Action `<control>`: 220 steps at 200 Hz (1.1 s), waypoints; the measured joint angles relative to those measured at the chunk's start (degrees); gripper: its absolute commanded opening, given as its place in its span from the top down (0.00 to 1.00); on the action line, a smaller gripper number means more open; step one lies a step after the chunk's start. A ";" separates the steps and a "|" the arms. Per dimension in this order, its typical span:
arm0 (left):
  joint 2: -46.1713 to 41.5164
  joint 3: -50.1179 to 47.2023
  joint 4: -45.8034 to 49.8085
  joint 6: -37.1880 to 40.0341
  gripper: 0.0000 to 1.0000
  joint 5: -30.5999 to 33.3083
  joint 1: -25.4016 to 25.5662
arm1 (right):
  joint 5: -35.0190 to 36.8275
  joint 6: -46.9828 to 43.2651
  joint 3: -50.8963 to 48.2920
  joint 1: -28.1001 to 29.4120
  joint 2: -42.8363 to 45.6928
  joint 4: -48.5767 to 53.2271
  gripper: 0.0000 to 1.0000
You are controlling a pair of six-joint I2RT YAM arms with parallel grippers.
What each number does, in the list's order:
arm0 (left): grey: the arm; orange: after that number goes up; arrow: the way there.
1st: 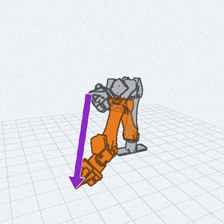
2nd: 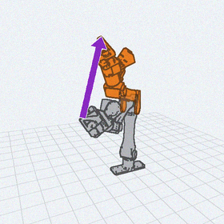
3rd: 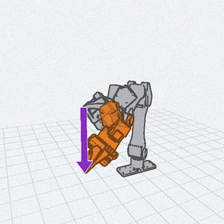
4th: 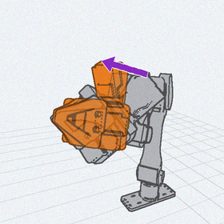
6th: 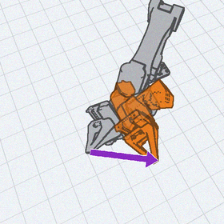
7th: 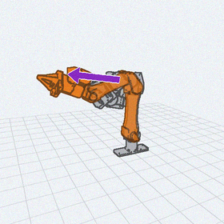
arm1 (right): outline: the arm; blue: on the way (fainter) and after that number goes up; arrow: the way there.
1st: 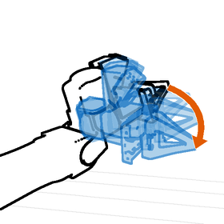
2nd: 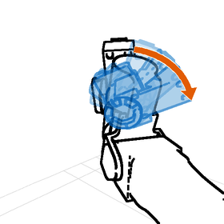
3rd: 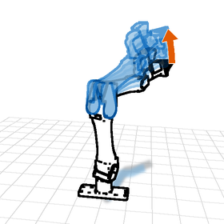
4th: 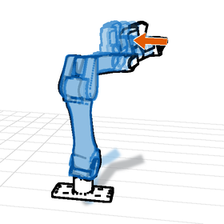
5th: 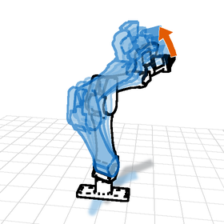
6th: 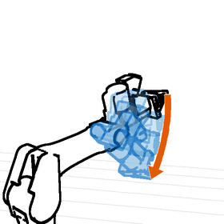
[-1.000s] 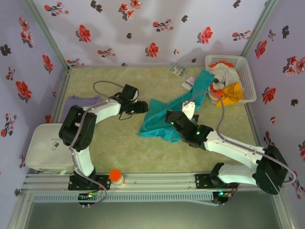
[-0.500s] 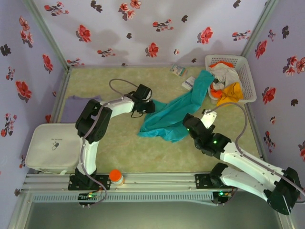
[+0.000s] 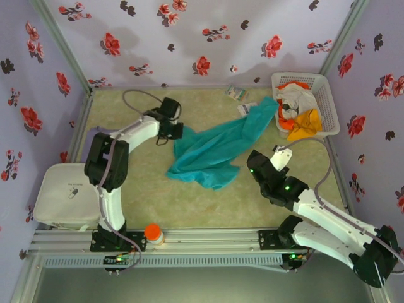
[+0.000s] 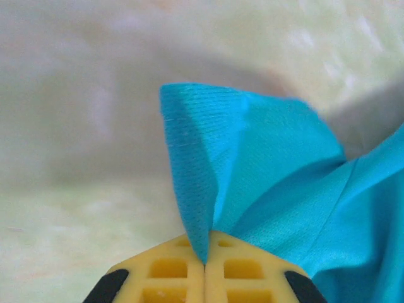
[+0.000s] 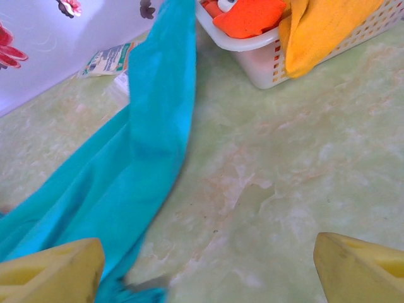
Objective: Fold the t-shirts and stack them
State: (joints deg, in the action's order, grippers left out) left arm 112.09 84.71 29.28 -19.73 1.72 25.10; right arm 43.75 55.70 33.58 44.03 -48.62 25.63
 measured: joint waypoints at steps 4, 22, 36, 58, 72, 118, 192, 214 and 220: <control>-0.02 0.85 0.48 0.33 1.00 0.28 -0.87 | 0.00 0.00 0.00 -0.07 -0.02 0.00 0.13; -0.04 5.14 2.43 1.46 1.00 2.03 -4.02 | 0.00 -0.15 0.00 -0.20 0.00 0.02 0.13; 0.50 9.35 3.85 2.51 1.00 3.45 -5.75 | 0.00 -0.15 0.00 -0.22 -0.02 0.00 0.13; 3.56 17.35 4.94 4.52 0.83 5.16 -6.36 | -0.02 -0.20 0.00 -0.22 -0.02 0.00 0.13; 6.43 22.36 5.99 5.60 0.72 5.81 -6.23 | -0.04 -0.52 0.00 -0.28 -0.02 -0.02 0.12; 7.50 20.98 8.68 6.29 0.42 5.73 -5.86 | -1.55 -3.23 0.09 -1.70 -4.04 -1.09 0.09; -15.78 -11.78 3.63 0.15 0.40 -0.50 -4.79 | -12.52 -9.18 7.63 -10.69 -20.76 -8.20 0.02; -22.18 -19.21 1.90 -2.10 0.40 -2.14 -4.57 | -16.26 -11.87 12.41 -12.90 -27.17 -9.53 0.01; -23.30 -20.81 1.68 -2.64 0.40 -2.45 -4.55 | -17.29 -12.55 13.62 -13.60 -28.85 -9.97 0.01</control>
State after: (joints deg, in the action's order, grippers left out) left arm 88.79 63.90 30.96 -22.37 -0.73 20.56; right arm 26.46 43.16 47.20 30.44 -77.47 15.66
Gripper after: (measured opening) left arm 0.604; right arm 0.988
